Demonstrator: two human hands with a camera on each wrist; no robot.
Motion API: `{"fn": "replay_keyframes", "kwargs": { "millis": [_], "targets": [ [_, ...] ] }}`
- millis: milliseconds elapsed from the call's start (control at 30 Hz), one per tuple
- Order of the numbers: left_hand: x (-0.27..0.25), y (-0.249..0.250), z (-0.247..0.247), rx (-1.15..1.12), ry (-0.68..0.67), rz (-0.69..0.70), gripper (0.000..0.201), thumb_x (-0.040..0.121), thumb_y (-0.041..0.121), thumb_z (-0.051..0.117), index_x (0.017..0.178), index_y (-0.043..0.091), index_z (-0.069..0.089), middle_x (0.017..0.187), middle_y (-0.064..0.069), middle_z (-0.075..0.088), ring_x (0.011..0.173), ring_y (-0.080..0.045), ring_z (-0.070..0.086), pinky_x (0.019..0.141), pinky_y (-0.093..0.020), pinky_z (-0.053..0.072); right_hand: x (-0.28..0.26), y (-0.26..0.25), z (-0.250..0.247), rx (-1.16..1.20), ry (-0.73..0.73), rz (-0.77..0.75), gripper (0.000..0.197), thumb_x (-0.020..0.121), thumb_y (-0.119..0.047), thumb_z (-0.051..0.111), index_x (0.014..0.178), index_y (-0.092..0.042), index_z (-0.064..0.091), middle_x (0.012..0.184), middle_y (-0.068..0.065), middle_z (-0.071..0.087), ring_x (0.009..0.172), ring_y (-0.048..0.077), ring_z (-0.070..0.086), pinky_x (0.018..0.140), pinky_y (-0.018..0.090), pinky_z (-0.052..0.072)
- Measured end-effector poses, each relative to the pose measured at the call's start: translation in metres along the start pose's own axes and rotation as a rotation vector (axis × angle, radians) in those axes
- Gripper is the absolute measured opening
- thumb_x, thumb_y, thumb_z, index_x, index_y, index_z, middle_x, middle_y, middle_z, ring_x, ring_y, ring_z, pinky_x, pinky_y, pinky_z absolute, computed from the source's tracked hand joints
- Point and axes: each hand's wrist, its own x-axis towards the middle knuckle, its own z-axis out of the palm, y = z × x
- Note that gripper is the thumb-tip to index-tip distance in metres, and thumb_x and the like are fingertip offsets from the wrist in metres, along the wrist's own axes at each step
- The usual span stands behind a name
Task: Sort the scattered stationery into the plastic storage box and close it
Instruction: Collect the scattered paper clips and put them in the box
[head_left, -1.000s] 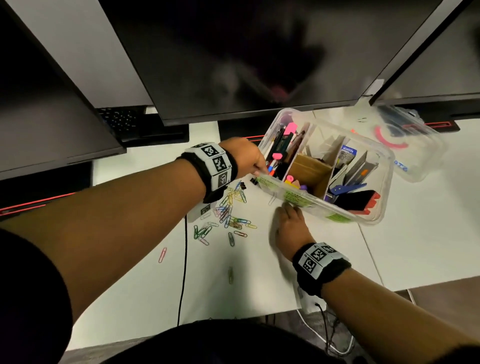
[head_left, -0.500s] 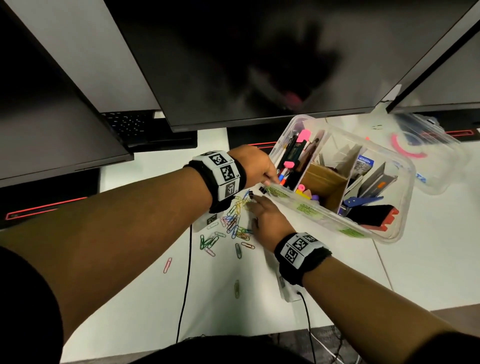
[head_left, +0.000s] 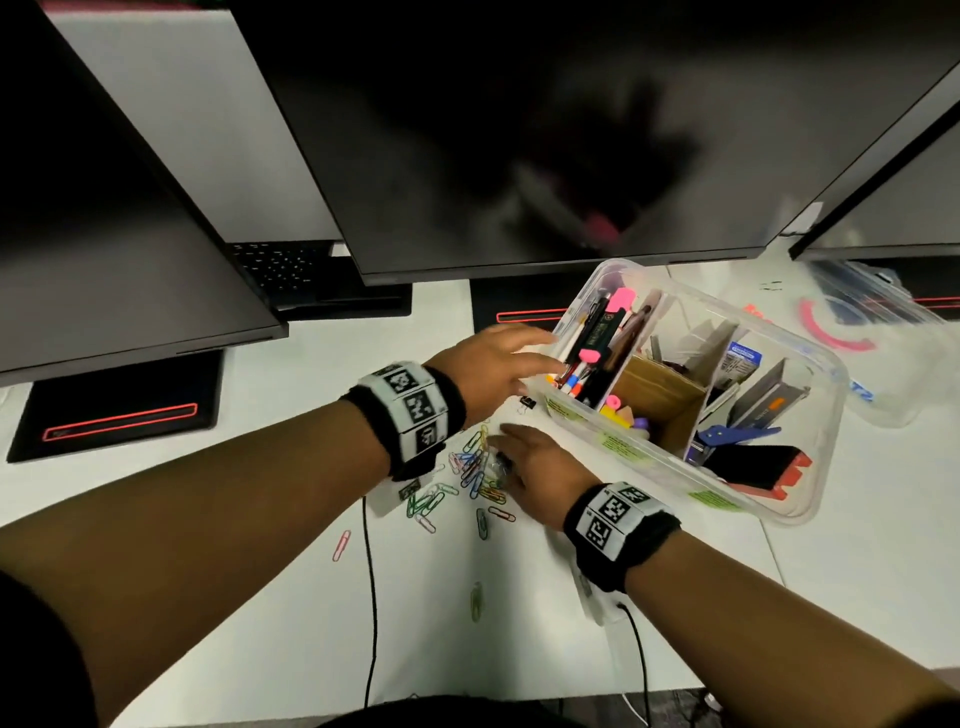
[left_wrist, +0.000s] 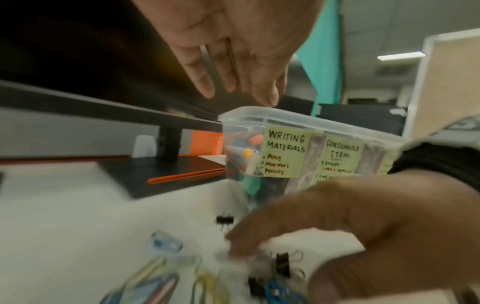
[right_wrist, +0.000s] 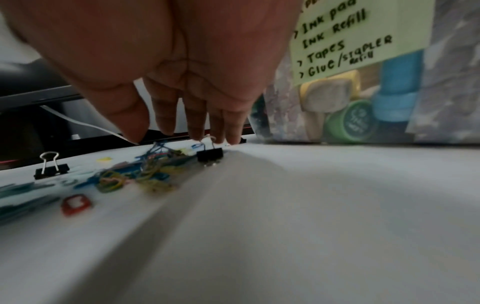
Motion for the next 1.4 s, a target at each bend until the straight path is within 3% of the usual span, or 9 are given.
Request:
{"fn": "replay_keyframes", "kwargs": {
  "millis": [67,333,467,600,767,967,1100,1233,1400],
  "targets": [
    [-0.024,-0.014,0.006,-0.057,0.047,-0.127,0.039,0.091,0.009,0.056,0.129,0.018,0.057,0.141,-0.006,0.047,0.133,-0.025,0.039,0.11,-0.029,0.029,0.007,-0.003,-0.009,-0.031,0.043,0.018,0.051,0.093,-0.017,0.047,0.143,-0.011,0.037,0.154,0.013,0.028,0.143,0.027,0.026,0.118,0.03,0.02],
    [-0.115,-0.071,0.043,0.004,-0.387,-0.7,0.062,0.096,0.027,0.047,0.149,0.016,0.018,0.157,-0.002,0.018,0.144,-0.019,0.018,0.118,-0.027,0.015,0.032,-0.018,-0.003,-0.187,-0.158,0.179,0.058,0.099,-0.027,0.034,0.149,-0.005,0.013,0.158,0.015,0.008,0.147,0.031,0.006,0.12,0.035,0.006],
    [-0.121,-0.058,0.057,-0.077,-0.386,-0.677,0.067,0.098,0.028,0.043,0.151,0.009,0.006,0.159,-0.004,0.003,0.148,-0.018,0.006,0.119,-0.024,0.007,0.031,-0.033,0.002,0.075,-0.145,0.012,0.052,0.098,-0.018,0.04,0.147,-0.014,0.026,0.156,0.007,0.022,0.145,0.02,0.018,0.117,0.024,0.012],
    [-0.108,-0.039,0.071,-0.096,-0.407,-0.572,0.067,0.098,0.029,0.042,0.15,0.005,0.007,0.159,-0.007,0.005,0.147,-0.021,0.008,0.12,-0.027,0.009,0.062,-0.036,-0.01,0.083,-0.093,0.137,0.058,0.096,-0.014,0.039,0.15,-0.013,0.018,0.159,0.006,0.011,0.147,0.021,0.012,0.12,0.027,0.012],
    [-0.107,-0.031,0.07,-0.192,-0.364,-0.482,0.046,0.098,0.021,0.041,0.144,0.015,0.035,0.15,-0.003,0.036,0.139,-0.02,0.035,0.114,-0.023,0.023,0.07,-0.043,-0.006,-0.035,-0.218,0.056,0.05,0.097,-0.015,0.039,0.145,-0.004,0.027,0.158,0.011,0.013,0.146,0.024,0.011,0.121,0.035,0.012],
    [-0.152,-0.059,0.048,-0.129,-0.288,-0.538,0.041,0.087,0.04,0.06,0.125,0.027,0.054,0.124,0.003,0.053,0.119,-0.015,0.048,0.101,-0.022,0.035,0.03,-0.041,0.005,-0.049,-0.303,-0.131,0.043,0.098,-0.019,0.042,0.141,-0.012,0.041,0.154,0.005,0.029,0.143,0.017,0.024,0.114,0.021,0.014],
    [-0.18,-0.073,0.039,-0.208,-0.404,-0.718,0.066,0.07,0.034,0.079,0.125,0.023,0.043,0.112,0.005,0.042,0.098,-0.012,0.047,0.087,-0.02,0.04,0.011,-0.028,-0.015,-0.018,-0.132,-0.023,0.05,0.083,-0.038,0.065,0.128,-0.019,0.054,0.128,0.002,0.054,0.121,0.022,0.047,0.099,0.024,0.035],
    [-0.196,-0.079,0.048,-0.229,-0.482,-0.812,0.074,0.064,0.025,0.084,0.123,0.02,0.039,0.106,0.005,0.039,0.087,-0.013,0.047,0.078,-0.021,0.04,-0.004,-0.009,-0.019,-0.08,-0.226,0.255,0.088,0.059,-0.046,0.083,0.133,-0.02,0.042,0.126,0.004,0.045,0.117,0.023,0.048,0.098,0.031,0.043],
    [-0.181,-0.077,0.062,-0.315,-0.408,-0.823,0.063,0.063,0.025,0.084,0.104,0.027,0.037,0.097,0.003,0.042,0.072,-0.01,0.046,0.07,-0.021,0.04,-0.001,-0.013,-0.003,0.085,-0.138,0.317,0.064,0.063,-0.026,0.085,0.116,-0.013,0.052,0.109,0.001,0.044,0.097,0.02,0.053,0.08,0.021,0.04]
  ]
}}
